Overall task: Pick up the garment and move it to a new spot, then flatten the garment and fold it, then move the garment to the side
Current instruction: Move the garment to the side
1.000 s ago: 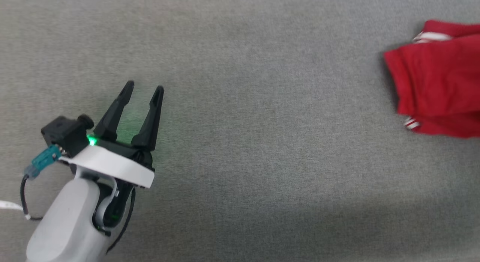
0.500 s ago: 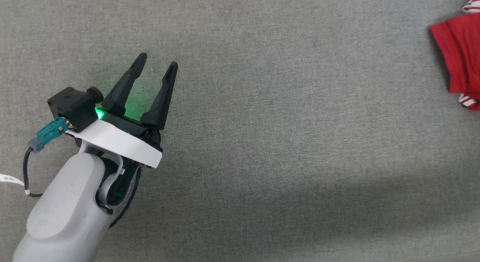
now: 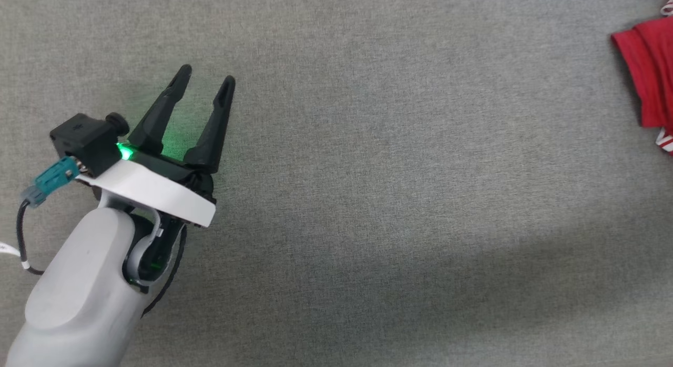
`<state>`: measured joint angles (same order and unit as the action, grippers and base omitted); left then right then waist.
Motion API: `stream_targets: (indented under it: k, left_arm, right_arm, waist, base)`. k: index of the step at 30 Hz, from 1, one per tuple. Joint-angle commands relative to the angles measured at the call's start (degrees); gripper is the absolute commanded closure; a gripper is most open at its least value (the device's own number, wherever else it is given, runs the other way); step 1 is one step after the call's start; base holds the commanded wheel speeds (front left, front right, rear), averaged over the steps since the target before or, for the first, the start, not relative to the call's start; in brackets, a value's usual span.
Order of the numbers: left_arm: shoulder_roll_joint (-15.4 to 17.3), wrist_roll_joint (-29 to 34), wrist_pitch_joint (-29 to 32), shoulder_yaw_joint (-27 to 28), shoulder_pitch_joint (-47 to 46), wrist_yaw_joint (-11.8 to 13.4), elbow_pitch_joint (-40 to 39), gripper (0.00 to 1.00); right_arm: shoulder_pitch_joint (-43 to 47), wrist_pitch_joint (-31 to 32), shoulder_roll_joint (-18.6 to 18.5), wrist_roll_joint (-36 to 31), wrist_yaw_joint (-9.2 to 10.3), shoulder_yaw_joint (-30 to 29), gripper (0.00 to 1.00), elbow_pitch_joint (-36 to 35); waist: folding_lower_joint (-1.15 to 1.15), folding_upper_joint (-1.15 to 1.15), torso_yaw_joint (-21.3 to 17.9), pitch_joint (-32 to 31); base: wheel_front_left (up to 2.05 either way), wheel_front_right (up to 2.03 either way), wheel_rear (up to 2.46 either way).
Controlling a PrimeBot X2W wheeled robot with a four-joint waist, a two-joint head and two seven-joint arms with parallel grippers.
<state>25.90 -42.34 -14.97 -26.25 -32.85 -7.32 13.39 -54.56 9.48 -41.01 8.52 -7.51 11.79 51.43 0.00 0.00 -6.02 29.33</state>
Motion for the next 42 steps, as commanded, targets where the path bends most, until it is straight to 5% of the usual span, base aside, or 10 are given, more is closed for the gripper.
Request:
stream_targets:
  k: [1,9,21,32,42]
  left_arm:
    - [0.3,-0.2,-0.3,0.5,0.6,-0.2,-0.1,0.0]
    - [-1.2,-0.8,-0.3,4.4,3.6,-0.2,-0.4,0.0]
    - [-2.7,-0.2,-0.3,9.5,6.9,-0.2,0.0,0.0]
    - [-5.4,4.8,-0.3,19.2,13.2,-0.2,-1.8,0.0]
    - [-8.2,10.0,-0.3,25.6,20.1,-0.2,-4.4,0.0]
  right_arm:
    - [-0.7,-0.6,0.1,0.2,0.04,0.4,0.0,0.2]
    - [-2.2,-4.7,0.2,2.2,0.04,0.5,0.0,0.9]
    - [1.5,-12.3,5.9,8.1,0.04,1.5,0.0,-2.8]
    - [10.8,-20.8,9.0,15.2,0.04,5.5,0.0,-12.8]
    - [20.7,-24.6,12.8,13.0,0.04,4.7,0.0,-21.1]
  waist:
    - [0.0,0.0,-0.2,-0.4]
    - [0.0,0.0,0.0,-3.6]
    - [0.0,0.0,1.8,-9.0]
    - [0.0,0.0,3.9,-13.6]
    - [0.0,0.0,5.1,-17.6]
  base:
    - [0.0,0.0,0.0]
    - [0.0,0.0,0.0]
    - [0.0,0.0,0.0]
    - [0.0,0.0,0.0]
    - [0.0,0.0,0.0]
